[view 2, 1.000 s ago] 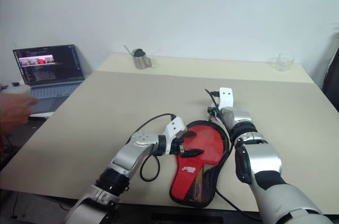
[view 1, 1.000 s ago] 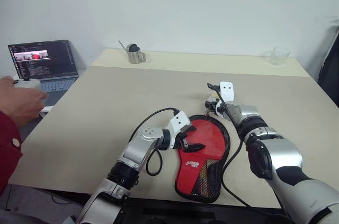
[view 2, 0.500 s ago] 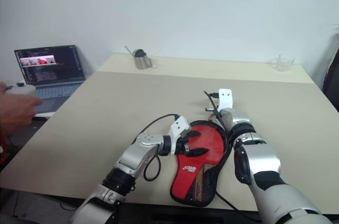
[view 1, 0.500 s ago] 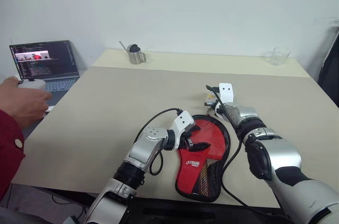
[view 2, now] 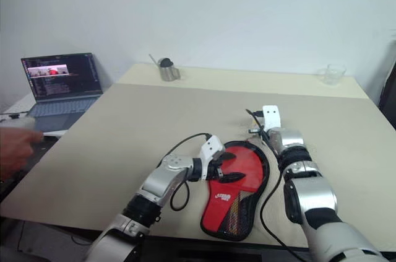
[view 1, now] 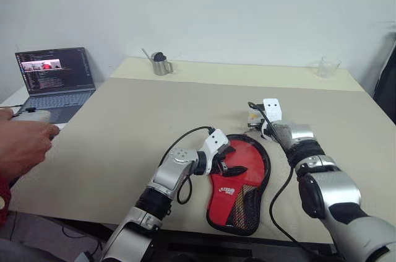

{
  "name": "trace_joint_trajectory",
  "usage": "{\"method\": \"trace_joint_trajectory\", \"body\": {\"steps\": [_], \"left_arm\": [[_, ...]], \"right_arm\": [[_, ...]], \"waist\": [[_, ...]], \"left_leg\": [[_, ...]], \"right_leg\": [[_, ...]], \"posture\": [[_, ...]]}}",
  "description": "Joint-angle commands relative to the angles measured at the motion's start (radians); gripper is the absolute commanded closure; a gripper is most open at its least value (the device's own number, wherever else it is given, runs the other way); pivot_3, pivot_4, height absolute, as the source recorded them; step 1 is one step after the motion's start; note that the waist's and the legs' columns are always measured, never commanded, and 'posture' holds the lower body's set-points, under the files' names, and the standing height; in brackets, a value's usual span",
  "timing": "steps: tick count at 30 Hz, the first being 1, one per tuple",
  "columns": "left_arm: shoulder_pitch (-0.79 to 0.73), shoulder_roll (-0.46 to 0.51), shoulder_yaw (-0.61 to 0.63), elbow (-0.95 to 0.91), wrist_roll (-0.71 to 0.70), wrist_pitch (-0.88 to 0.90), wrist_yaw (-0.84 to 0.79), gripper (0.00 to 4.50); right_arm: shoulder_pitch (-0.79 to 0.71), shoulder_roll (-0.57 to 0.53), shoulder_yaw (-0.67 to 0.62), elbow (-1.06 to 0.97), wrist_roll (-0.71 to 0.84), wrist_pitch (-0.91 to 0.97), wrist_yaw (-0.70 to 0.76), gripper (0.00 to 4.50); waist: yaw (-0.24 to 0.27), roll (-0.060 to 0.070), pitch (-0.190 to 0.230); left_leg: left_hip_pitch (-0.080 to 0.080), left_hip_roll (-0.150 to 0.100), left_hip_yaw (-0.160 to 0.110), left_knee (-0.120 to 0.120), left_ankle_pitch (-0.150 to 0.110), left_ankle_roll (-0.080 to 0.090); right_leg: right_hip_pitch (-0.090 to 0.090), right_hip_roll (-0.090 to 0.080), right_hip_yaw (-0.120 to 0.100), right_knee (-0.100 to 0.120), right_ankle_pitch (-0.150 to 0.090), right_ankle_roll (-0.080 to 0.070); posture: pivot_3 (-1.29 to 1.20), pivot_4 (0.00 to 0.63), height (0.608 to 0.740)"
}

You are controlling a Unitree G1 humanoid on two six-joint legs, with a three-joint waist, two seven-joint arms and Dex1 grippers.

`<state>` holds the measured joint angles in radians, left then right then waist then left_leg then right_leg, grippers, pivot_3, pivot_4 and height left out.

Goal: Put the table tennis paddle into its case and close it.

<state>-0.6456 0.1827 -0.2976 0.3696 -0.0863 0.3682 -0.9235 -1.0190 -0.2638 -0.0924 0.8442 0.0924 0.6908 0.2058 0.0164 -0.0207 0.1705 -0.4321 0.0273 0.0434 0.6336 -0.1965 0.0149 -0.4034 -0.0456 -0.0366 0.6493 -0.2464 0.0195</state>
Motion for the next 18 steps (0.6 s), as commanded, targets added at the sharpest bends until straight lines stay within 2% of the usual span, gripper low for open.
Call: {"method": "trace_joint_trajectory", "body": {"steps": [1, 9, 18], "left_arm": [[0.021, -0.01, -0.038, 0.064, 0.023, 0.016, -0.004, 0.24], [0.007, -0.021, -0.04, 0.093, 0.034, 0.003, -0.007, 0.24], [-0.009, -0.03, -0.042, 0.128, 0.043, -0.015, -0.013, 0.24]], "right_arm": [[0.063, -0.055, 0.005, -0.152, -0.014, 0.103, -0.003, 4.48], [0.165, -0.097, 0.023, -0.381, -0.01, 0.244, 0.015, 4.48], [0.289, -0.195, 0.037, -0.613, 0.008, 0.395, 0.072, 4.48]], "waist": [[0.003, 0.002, -0.001], [0.007, 0.006, -0.005], [0.009, 0.007, -0.006]], "left_leg": [[0.0, 0.0, 0.0, 0.0, 0.0, 0.0], [0.0, 0.0, 0.0, 0.001, 0.0, 0.0], [-0.001, 0.0, 0.0, 0.005, 0.0, 0.001]], "right_leg": [[0.0, 0.0, 0.0, 0.0, 0.0, 0.0], [0.0, 0.0, 0.0, 0.0, 0.0, 0.0], [0.0, 0.0, -0.001, 0.0, 0.0, 0.005]], "posture": [[0.0, 0.15, 0.74], [0.0, 0.15, 0.74], [0.0, 0.15, 0.74]]}}
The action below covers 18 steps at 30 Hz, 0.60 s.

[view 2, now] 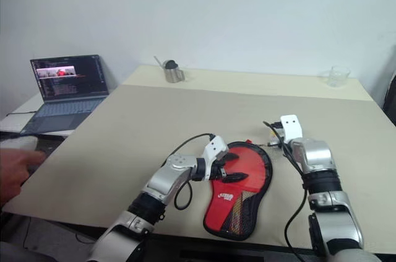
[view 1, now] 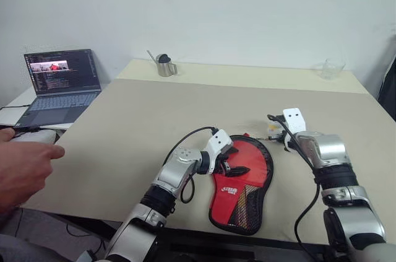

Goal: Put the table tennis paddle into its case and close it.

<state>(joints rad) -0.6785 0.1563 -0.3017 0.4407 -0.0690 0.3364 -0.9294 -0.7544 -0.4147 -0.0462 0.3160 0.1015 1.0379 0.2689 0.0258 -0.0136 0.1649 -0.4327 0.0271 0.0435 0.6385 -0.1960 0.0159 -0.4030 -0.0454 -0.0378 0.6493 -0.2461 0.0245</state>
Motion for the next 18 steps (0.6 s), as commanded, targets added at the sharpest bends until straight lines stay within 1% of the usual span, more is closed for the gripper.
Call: {"method": "trace_joint_trajectory", "body": {"steps": [1, 8, 10, 18], "left_arm": [[0.023, -0.004, -0.038, 0.059, 0.026, 0.015, -0.007, 0.24], [0.014, -0.005, -0.039, 0.083, 0.038, 0.001, 0.004, 0.24], [0.009, -0.009, -0.042, 0.101, 0.047, -0.01, 0.014, 0.24], [-0.012, -0.041, -0.044, 0.169, 0.071, -0.045, 0.047, 0.24]], "right_arm": [[0.038, -0.052, -0.008, -0.112, 0.003, 0.066, 0.017, 4.48], [0.131, -0.111, 0.006, -0.312, 0.049, 0.193, 0.087, 4.48], [0.162, -0.144, 0.011, -0.362, 0.062, 0.219, 0.112, 4.48], [0.231, -0.239, 0.021, -0.481, 0.101, 0.277, 0.17, 4.48]], "waist": [[0.0, 0.0, 0.0], [0.0, 0.0, 0.0], [0.001, 0.0, 0.0], [0.001, 0.0, -0.001]], "left_leg": [[0.0, 0.0, 0.0, 0.001, 0.0, 0.0], [-0.001, 0.0, -0.001, 0.003, 0.0, 0.0], [-0.001, 0.0, -0.001, 0.003, 0.0, 0.0], [-0.001, 0.0, -0.003, 0.005, 0.0, 0.0]], "right_leg": [[0.0, 0.0, 0.0, 0.0, 0.0, 0.001], [0.0, 0.0, 0.0, 0.0, 0.0, 0.003], [0.0, 0.0, 0.0, 0.0, 0.0, 0.003], [0.003, -0.001, -0.001, -0.003, -0.002, -0.001]], "posture": [[0.0, 0.15, 0.74], [0.0, 0.15, 0.74], [0.0, 0.15, 0.74], [0.0, 0.15, 0.74]]}}
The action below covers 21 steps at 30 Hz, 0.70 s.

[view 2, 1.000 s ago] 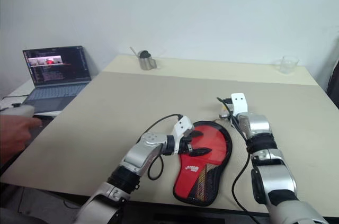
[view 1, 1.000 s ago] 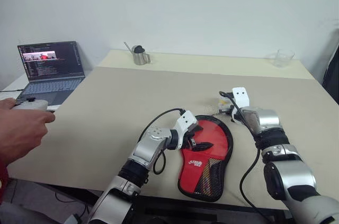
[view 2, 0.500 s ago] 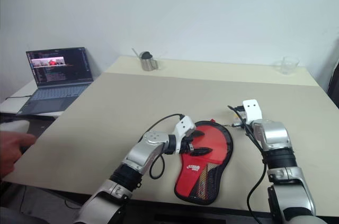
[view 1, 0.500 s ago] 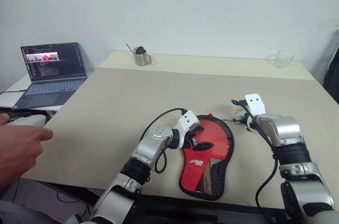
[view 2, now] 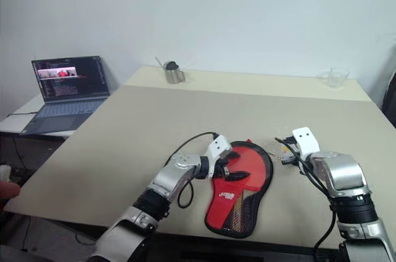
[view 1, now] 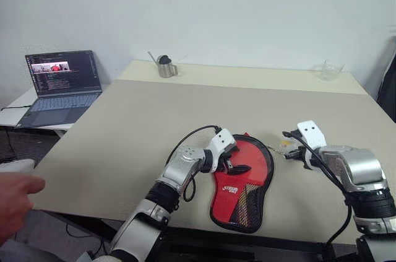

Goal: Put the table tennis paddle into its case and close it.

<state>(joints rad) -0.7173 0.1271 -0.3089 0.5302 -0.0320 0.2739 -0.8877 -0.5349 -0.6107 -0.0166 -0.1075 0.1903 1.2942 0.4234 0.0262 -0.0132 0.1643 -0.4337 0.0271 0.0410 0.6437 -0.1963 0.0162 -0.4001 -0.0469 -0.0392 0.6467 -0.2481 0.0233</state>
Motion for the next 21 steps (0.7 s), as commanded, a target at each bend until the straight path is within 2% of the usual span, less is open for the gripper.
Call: {"method": "trace_joint_trajectory", "body": {"steps": [1, 21], "left_arm": [[0.024, -0.017, -0.038, 0.087, 0.037, 0.014, 0.008, 0.24], [-0.021, -0.076, -0.044, 0.205, 0.07, -0.047, 0.023, 0.24]], "right_arm": [[0.021, -0.051, -0.007, -0.072, 0.017, 0.028, 0.021, 4.48], [0.254, -0.208, 0.005, -0.421, 0.186, 0.135, 0.139, 4.48]], "waist": [[0.0, 0.0, 0.0], [0.001, -0.001, -0.001]], "left_leg": [[0.0, 0.0, 0.0, 0.0, 0.0, 0.0], [0.0, -0.002, -0.005, 0.0, 0.0, 0.0]], "right_leg": [[0.0, -0.001, 0.0, 0.0, 0.0, 0.0], [0.005, -0.006, -0.006, -0.004, -0.001, 0.0]], "posture": [[0.0, 0.15, 0.74], [0.0, 0.15, 0.74]]}}
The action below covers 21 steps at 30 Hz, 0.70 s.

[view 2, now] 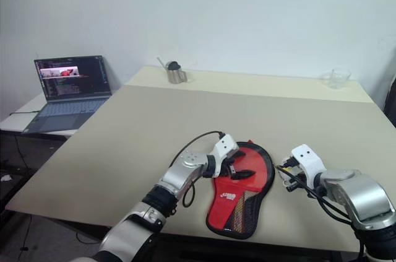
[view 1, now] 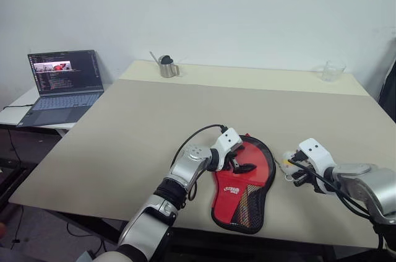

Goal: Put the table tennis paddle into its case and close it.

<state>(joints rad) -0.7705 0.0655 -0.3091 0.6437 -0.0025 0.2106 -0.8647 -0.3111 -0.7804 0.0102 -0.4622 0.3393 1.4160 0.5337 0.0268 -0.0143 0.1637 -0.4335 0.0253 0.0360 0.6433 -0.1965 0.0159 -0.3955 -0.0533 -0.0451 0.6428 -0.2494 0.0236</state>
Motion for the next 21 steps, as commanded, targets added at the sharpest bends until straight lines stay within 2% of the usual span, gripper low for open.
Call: {"method": "trace_joint_trajectory", "body": {"steps": [1, 10, 17, 21], "left_arm": [[0.029, -0.017, -0.044, 0.098, 0.042, 0.013, -0.001, 0.24], [0.007, -0.037, -0.044, 0.148, 0.056, -0.009, 0.001, 0.24], [-0.002, -0.045, -0.043, 0.173, 0.064, -0.022, 0.002, 0.24], [-0.007, -0.047, -0.043, 0.184, 0.065, -0.029, 0.0, 0.24]], "right_arm": [[0.041, -0.047, -0.023, -0.083, 0.046, 0.012, 0.037, 4.48], [0.142, -0.118, -0.04, -0.182, 0.117, -0.023, 0.094, 4.48], [0.174, -0.143, -0.045, -0.177, 0.128, -0.06, 0.094, 4.48], [0.184, -0.197, -0.101, -0.209, 0.177, -0.136, 0.19, 4.48]], "waist": [[0.001, 0.0, 0.0], [-0.001, -0.001, 0.0], [-0.001, -0.002, 0.0], [-0.001, -0.002, 0.0]], "left_leg": [[0.0, 0.0, -0.001, 0.0, 0.0, 0.0], [0.0, 0.0, -0.003, 0.0, 0.0, -0.001], [0.001, 0.0, -0.004, 0.0, -0.003, -0.006], [0.001, 0.0, -0.004, 0.0, -0.003, -0.006]], "right_leg": [[0.0, 0.0, -0.001, 0.0, 0.0, 0.0], [0.0, -0.001, -0.004, -0.002, -0.001, 0.0], [0.0, -0.001, -0.005, -0.003, -0.001, 0.0], [0.0, -0.002, -0.005, -0.003, -0.001, 0.0]], "posture": [[0.0, 0.15, 0.74], [0.0, 0.15, 0.74], [0.0, 0.15, 0.74], [0.0, 0.15, 0.74]]}}
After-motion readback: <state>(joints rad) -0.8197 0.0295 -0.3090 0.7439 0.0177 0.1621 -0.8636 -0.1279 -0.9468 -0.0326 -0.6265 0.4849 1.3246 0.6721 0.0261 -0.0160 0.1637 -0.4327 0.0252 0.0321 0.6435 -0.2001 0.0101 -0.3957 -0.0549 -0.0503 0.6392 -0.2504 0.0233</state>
